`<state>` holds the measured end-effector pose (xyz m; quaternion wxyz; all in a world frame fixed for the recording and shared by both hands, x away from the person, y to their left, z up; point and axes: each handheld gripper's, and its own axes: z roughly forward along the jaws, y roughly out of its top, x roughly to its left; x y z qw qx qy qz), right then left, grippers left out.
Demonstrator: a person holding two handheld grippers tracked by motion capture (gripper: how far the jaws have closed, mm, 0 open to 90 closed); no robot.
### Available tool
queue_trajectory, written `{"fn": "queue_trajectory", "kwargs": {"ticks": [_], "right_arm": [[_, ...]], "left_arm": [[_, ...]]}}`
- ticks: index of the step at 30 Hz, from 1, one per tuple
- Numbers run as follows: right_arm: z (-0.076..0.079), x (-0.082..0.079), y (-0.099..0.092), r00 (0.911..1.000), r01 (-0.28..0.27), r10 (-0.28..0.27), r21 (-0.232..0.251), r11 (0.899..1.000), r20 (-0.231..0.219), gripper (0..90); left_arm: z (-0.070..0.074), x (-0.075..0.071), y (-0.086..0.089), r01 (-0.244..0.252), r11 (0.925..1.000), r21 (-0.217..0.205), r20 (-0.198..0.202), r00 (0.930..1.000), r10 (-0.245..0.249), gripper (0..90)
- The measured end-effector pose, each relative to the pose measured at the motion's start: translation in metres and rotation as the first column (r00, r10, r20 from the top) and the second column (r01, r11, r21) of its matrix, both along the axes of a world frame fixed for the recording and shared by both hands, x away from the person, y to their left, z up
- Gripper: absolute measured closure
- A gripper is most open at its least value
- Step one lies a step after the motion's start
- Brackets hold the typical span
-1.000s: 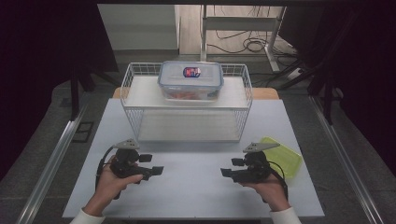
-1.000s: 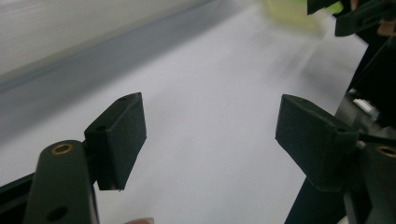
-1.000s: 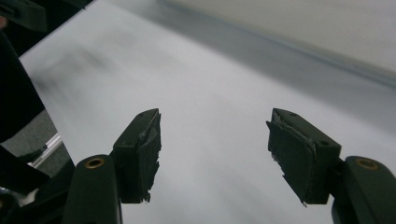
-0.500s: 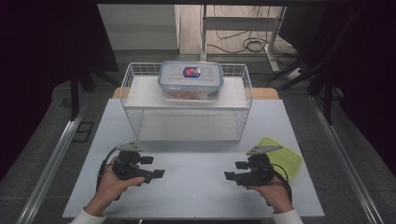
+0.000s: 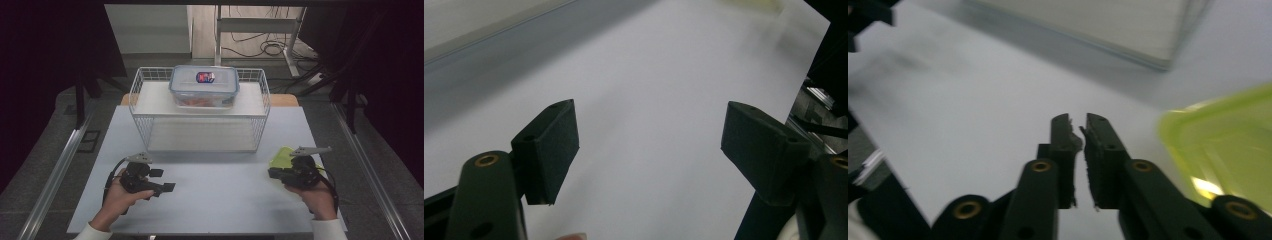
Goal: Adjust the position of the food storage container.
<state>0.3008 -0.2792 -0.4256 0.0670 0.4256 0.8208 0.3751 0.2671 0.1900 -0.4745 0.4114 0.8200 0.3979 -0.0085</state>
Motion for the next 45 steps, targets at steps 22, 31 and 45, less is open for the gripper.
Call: {"fn": "queue_trajectory", "kwargs": {"ticks": [22, 31, 45], "right_arm": [[-0.026, 0.114, -0.066, 0.9599, 0.278, -0.280, -0.131, 0.952, 0.001, 89.1], [-0.038, 0.125, -0.061, 0.9652, 0.242, -0.254, -0.159, 0.957, -0.061, 89.2], [-0.038, 0.098, -0.034, 0.9890, 0.109, -0.122, -0.145, 0.983, -0.084, 89.2]], "left_arm": [[-0.005, -0.004, 0.003, -0.029, 0.9992, 0.027, -0.008, 0.9995, 0.029, 22.7], [-0.007, -0.002, 0.007, -0.036, 0.9993, 0.008, -0.022, 0.9991, 0.037, 22.9], [-0.008, -0.002, 0.004, -0.021, 0.9996, 0.019, -0.027, 0.9994, 0.021, 22.8]]}}
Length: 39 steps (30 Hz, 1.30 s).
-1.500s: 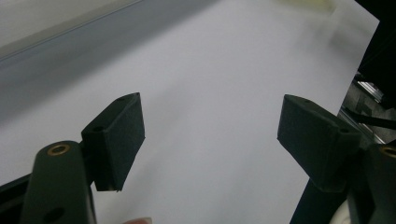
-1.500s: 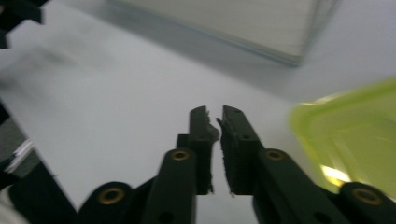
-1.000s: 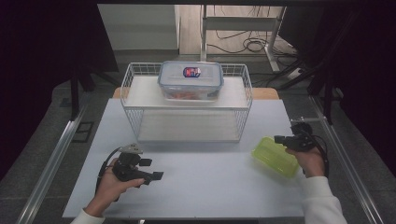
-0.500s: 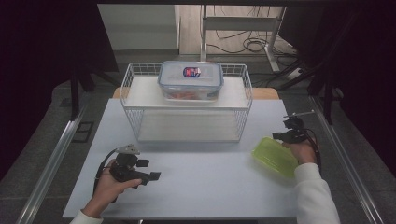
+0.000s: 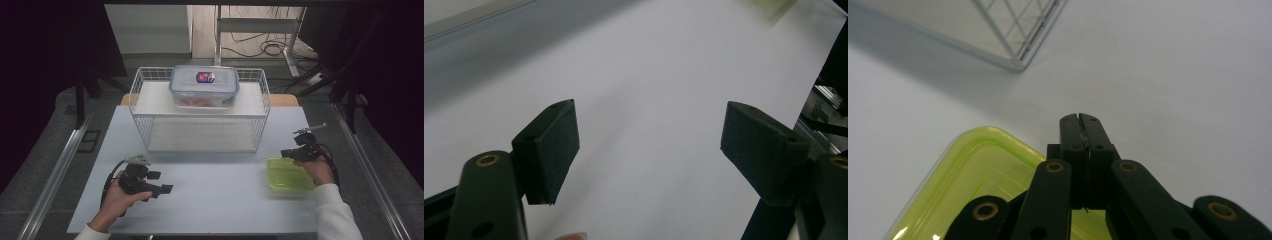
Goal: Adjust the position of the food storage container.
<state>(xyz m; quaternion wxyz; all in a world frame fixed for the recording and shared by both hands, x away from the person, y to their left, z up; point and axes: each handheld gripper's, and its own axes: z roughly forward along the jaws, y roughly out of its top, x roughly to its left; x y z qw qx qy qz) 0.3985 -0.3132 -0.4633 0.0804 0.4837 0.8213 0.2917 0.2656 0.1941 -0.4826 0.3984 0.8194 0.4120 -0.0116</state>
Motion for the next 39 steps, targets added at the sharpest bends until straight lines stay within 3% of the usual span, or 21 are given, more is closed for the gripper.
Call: {"fn": "queue_trajectory", "kwargs": {"ticks": [9, 14, 16, 19, 25, 28, 33, 39], "right_arm": [[-0.001, -0.014, 0.013, 0.9977, -0.067, 0.067, -0.007, 0.998, -0.001, 89.2], [0.005, -0.018, 0.010, 0.9984, -0.049, 0.049, -0.004, 0.999, 0.027, 89.2], [0.016, -0.024, -0.002, 0.9979, -0.009, 0.007, 0.026, 1.000, 0.064, 89.2], [0.022, -0.031, -0.020, 0.9967, 0.042, -0.044, 0.028, 0.999, 0.069, 89.2], [0.019, -0.044, -0.061, 0.9906, 0.124, -0.126, 0.039, 0.991, 0.053, 89.2], [0.013, -0.049, -0.077, 0.9846, 0.171, -0.171, 0.018, 0.985, 0.034, 89.2], [0.006, -0.058, -0.095, 0.9743, 0.225, -0.224, -0.014, 0.974, 0.021, 89.1], [-0.006, -0.066, -0.097, 0.9728, 0.231, -0.232, -0.040, 0.972, -0.010, 89.1]], "left_arm": [[-0.001, 0.001, -0.003, 0.012, 0.9999, 0.009, 0.002, 0.9999, -0.012, 23.1], [0.001, -0.001, -0.002, 0.004, 1.0000, -0.001, 0.005, 1.0000, -0.004, 23.0], [0.001, -0.001, -0.001, 0.002, 1.0000, -0.003, 0.006, 1.0000, -0.002, 23.0], [0.001, -0.002, -0.001, 0.001, 1.0000, -0.003, 0.006, 1.0000, -0.001, 22.8], [0.001, -0.001, -0.002, 0.006, 1.0000, -0.001, 0.002, 1.0000, -0.006, 22.9], [0.002, -0.001, -0.003, 0.021, 0.9990, -0.039, -0.009, 0.9997, -0.021, 22.8], [0.003, -0.001, -0.004, 0.017, 0.9995, -0.029, -0.003, 0.9999, -0.017, 22.8], [0.002, -0.001, -0.002, 0.018, 0.9990, -0.041, -0.012, 0.9998, -0.019, 22.8]]}}
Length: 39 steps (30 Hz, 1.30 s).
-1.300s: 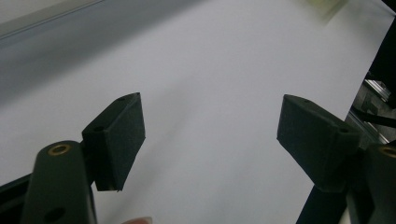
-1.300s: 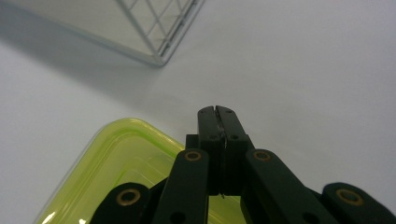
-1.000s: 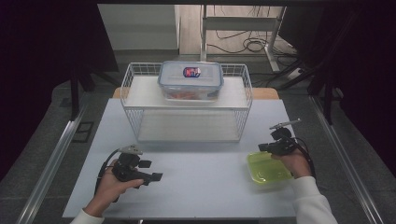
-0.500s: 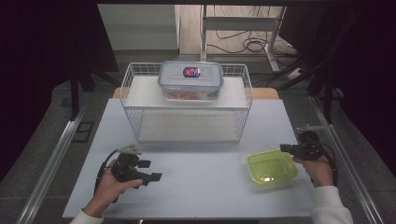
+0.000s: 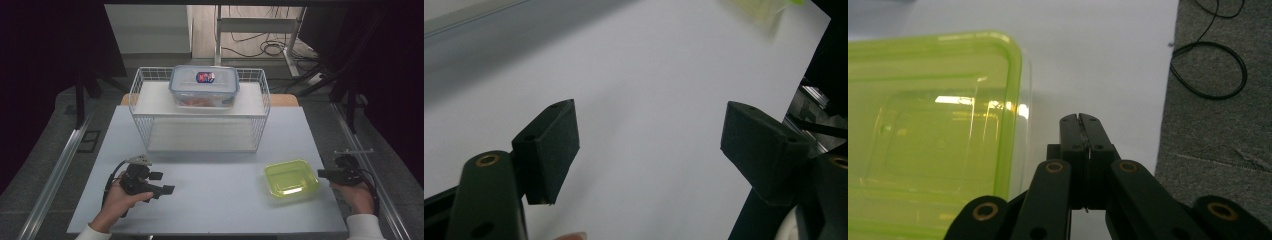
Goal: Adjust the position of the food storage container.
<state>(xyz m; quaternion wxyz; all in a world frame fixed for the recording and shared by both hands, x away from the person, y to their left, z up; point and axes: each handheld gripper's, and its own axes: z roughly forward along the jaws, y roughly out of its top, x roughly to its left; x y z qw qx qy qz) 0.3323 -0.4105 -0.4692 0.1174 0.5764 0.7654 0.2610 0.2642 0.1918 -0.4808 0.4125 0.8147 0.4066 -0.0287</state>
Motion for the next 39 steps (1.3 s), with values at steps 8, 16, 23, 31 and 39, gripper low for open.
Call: {"fn": "queue_trajectory", "kwargs": {"ticks": [8, 16, 23, 31, 39], "right_arm": [[-0.006, -0.011, 0.016, 0.9980, -0.057, 0.056, 0.000, 0.998, -0.029, 89.2], [-0.008, -0.021, 0.036, 0.9932, -0.114, 0.115, 0.006, 0.993, -0.023, 89.1], [-0.009, -0.027, 0.062, 0.9834, -0.180, 0.180, 0.010, 0.984, -0.024, 89.2], [-0.008, -0.031, 0.094, 0.9692, -0.245, 0.245, 0.011, 0.970, -0.024, 89.2], [-0.009, -0.032, 0.128, 0.9528, -0.302, 0.302, 0.015, 0.953, -0.032, 89.1]], "left_arm": [[0.001, 0.000, 0.003, -0.009, 0.9999, -0.012, 0.004, 1.0000, 0.009, 22.8], [0.000, 0.000, 0.003, -0.010, 0.9999, -0.007, -0.002, 0.9999, 0.010, 22.9], [0.000, 0.000, 0.005, -0.014, 0.9999, -0.008, -0.004, 0.9999, 0.014, 23.1], [-0.002, 0.001, 0.005, -0.017, 0.9998, -0.006, -0.008, 0.9998, 0.017, 23.2], [-0.002, 0.002, 0.007, -0.021, 0.9998, -0.005, -0.008, 0.9997, 0.021, 23.3]]}}
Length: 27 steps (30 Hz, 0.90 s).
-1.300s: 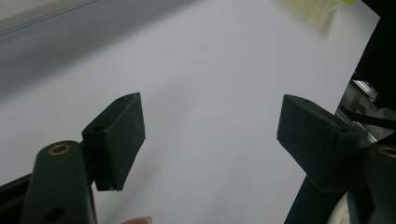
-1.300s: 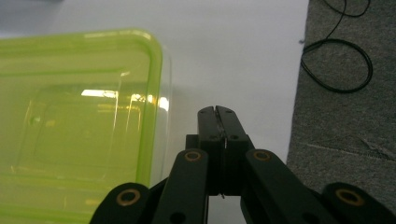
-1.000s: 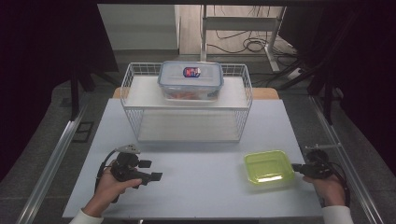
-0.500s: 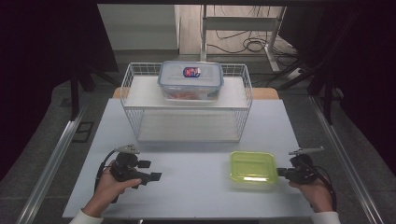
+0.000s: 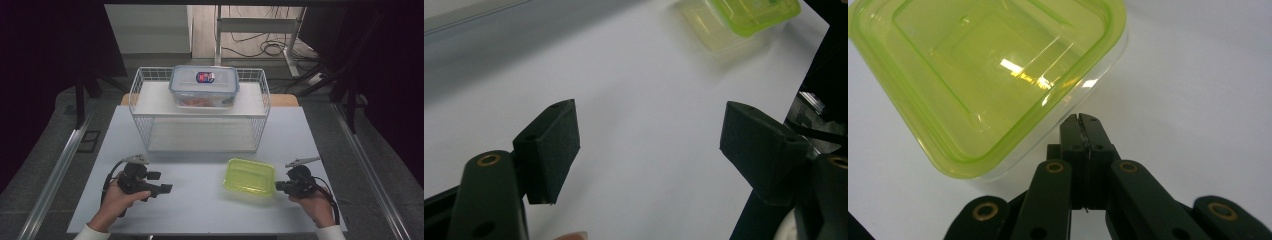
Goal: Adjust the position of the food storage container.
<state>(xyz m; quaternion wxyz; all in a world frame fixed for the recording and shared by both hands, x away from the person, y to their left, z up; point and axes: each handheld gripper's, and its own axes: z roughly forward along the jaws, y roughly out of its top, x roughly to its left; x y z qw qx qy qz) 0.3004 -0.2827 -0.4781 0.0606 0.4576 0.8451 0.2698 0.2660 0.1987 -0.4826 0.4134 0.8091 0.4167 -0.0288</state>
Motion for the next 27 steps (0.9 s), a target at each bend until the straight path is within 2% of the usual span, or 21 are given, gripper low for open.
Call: {"fn": "queue_trajectory", "kwargs": {"ticks": [5, 8, 18, 23, 27], "right_arm": [[0.001, 0.002, 0.016, 0.9996, -0.027, 0.027, 0.007, 1.000, 0.001, 89.1], [-0.002, 0.009, 0.029, 0.9988, -0.048, 0.048, 0.008, 0.999, 0.005, 89.1], [-0.007, 0.032, 0.039, 0.9994, -0.033, 0.033, 0.020, 0.999, 0.004, 89.1], [-0.010, 0.034, 0.045, 0.9990, -0.043, 0.042, 0.018, 0.999, 0.016, 89.1], [-0.010, 0.035, 0.061, 0.9976, -0.061, 0.060, 0.013, 0.998, 0.035, 89.1]], "left_arm": [[-0.001, 0.001, 0.001, -0.001, 1.0000, -0.001, 0.000, 1.0000, 0.001, 23.2], [-0.002, 0.001, 0.001, 0.000, 1.0000, 0.002, -0.002, 1.0000, 0.000, 23.2], [-0.004, 0.001, 0.003, -0.005, 1.0000, 0.003, -0.006, 1.0000, 0.005, 23.2], [-0.005, 0.002, 0.002, -0.006, 1.0000, 0.006, -0.010, 0.9999, 0.006, 23.2], [-0.006, 0.002, 0.001, -0.004, 1.0000, 0.009, -0.010, 0.9999, 0.004, 23.2]]}}
